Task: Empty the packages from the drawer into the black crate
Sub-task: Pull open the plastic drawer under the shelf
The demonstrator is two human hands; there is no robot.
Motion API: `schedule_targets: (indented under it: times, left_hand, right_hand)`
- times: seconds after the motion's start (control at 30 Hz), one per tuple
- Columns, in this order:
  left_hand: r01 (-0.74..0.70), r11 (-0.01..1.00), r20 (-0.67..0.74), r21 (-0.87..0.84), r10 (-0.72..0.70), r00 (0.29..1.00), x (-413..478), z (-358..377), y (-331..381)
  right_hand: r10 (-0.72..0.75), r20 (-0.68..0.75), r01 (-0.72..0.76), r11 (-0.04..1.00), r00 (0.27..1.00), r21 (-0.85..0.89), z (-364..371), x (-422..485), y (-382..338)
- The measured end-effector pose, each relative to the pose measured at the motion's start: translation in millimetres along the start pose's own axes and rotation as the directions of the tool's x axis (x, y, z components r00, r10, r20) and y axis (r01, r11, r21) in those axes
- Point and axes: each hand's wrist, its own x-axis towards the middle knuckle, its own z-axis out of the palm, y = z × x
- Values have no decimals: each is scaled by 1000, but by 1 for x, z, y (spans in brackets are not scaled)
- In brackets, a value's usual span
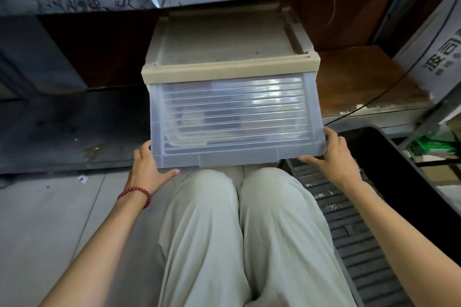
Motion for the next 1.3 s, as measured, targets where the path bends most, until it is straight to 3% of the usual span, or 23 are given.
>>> schedule_targets:
  times: [0.43, 0.93, 1.17, 1.3]
  left_hand:
    - [-111, 990, -87, 85, 118, 989, -2, -51, 26]
    - [-182, 981, -76, 64, 187, 979, 64, -60, 51]
    - [-108, 994, -220, -10, 103, 970, 103, -51, 59]
    - [-47, 998, -262, 52, 59, 963, 119, -48, 64]
  right_hand:
    - [-101, 17, 103, 990, 995, -101, -50, 4, -24]
    - [-11, -134, 0, 997, 991, -82, -47, 61, -59]
    - [16, -214, -8, 999, 977, 39, -36, 102, -75]
    - [49, -310, -38, 998, 949, 42, -28, 116, -86]
